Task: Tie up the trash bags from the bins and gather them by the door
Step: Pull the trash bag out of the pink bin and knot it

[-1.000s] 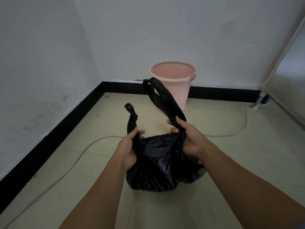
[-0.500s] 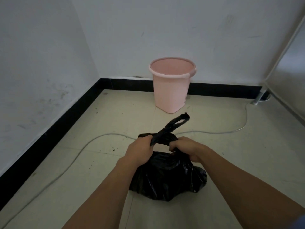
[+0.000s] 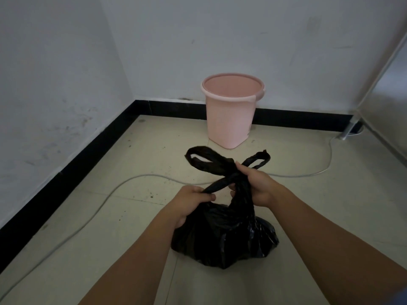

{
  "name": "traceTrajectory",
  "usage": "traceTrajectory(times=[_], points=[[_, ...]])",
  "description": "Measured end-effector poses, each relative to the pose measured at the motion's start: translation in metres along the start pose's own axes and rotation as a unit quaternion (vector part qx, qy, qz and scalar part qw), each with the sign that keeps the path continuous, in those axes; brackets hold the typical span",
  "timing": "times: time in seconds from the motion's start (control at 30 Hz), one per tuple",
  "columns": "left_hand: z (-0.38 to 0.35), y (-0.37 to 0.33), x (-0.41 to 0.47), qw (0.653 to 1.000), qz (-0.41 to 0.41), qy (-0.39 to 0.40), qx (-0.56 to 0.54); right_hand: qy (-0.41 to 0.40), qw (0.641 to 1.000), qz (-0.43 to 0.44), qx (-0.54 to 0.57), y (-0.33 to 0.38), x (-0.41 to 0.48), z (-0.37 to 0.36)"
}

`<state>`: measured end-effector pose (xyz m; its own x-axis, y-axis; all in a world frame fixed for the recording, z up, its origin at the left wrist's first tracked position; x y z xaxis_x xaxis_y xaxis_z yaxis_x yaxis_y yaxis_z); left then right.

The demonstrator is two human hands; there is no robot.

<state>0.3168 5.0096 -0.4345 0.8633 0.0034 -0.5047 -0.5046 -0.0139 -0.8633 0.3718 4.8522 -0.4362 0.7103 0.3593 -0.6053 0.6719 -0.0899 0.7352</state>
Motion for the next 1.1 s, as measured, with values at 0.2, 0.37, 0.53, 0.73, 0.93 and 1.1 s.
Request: traceTrajectory(times=[0.2, 0.37, 0.53, 0.73, 0.93, 1.1], points=[[0.015, 0.003, 0.005, 0.956, 0.037, -0.013, -0.291, 0.099, 0.967, -0.014, -0.235, 0.005, -0.015, -0.019], [0.009, 0.0, -0.003, 0.974, 0.074, 0.013, -0.213, 0.026, 0.93, 0.119, -0.348, 0.025, -0.015, -0.016], [-0.015, -0.001, -0.008, 0.99, 0.076, 0.109, -0.038, -0.218, 0.795, 0.254, -0.506, 0.042, -0.02, -0.003], [0.014, -0.017, 0.01, 0.985, -0.049, -0.099, 0.135, -0.257, 0.785, 0.336, -0.452, 0.049, -0.023, -0.001], [0.037, -0.033, -0.003, 0.909, -0.108, -0.27, 0.3, -0.174, 0.844, 0.341, -0.376, 0.033, -0.014, -0.011], [0.044, -0.022, 0.001, 0.97, -0.059, -0.223, -0.07, -0.168, 0.857, 0.334, -0.356, 0.03, -0.013, -0.011]])
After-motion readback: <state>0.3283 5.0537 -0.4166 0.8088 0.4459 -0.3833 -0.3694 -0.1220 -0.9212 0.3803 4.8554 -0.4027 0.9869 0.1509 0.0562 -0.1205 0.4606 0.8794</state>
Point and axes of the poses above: each hand's wrist, its own x-axis towards the middle knuckle, its own z-axis out of the back of the hand, y = z × x, the point moved 9 cm from there along x, towards the middle knuckle, and after that the axes turned 6 degrees about -x, right-handed, at the moved point
